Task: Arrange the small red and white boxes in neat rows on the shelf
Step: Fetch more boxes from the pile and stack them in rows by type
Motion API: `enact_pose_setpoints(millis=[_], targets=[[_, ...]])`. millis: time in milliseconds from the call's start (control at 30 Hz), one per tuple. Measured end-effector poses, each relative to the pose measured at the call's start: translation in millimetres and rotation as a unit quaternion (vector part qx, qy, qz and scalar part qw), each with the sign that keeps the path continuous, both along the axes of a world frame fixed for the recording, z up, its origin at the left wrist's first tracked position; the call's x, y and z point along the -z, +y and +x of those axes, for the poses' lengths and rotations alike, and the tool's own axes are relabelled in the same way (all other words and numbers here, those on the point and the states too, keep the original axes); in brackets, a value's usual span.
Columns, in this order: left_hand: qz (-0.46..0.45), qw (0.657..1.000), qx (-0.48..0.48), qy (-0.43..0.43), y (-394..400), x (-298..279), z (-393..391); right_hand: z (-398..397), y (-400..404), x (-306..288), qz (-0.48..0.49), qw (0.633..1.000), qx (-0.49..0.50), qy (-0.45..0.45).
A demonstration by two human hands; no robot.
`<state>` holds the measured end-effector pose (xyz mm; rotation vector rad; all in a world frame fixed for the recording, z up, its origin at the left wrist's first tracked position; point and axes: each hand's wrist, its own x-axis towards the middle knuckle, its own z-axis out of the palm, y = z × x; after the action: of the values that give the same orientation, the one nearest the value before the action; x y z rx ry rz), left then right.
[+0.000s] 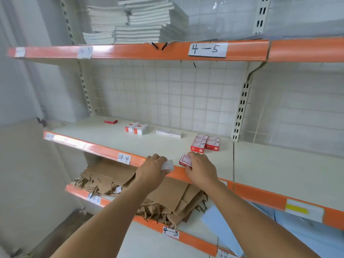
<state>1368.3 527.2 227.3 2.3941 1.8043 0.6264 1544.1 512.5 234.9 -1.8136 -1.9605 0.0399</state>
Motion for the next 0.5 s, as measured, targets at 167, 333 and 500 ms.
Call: enact_pose_setpoints(millis=[167, 333, 500], targets=[[-0.002, 1.0, -0.022, -0.006, 30.3, 5.5, -32.9, -21.3, 34.5, 1.6, -0.006, 1.0, -0.007, -0.012], [-0.008, 1.0, -0.024, -0.001, 72.1, 2.2, -42.7, -30.7, 79.0, 2.4, 0.0, 0.999, -0.007, -0.033], [0.002, 1.0, -0.022, 0.012, 114.4, -4.1, -46.1, -39.9, 117.2, 0.2, -0.01, 0.999, -0.012, -0.041]])
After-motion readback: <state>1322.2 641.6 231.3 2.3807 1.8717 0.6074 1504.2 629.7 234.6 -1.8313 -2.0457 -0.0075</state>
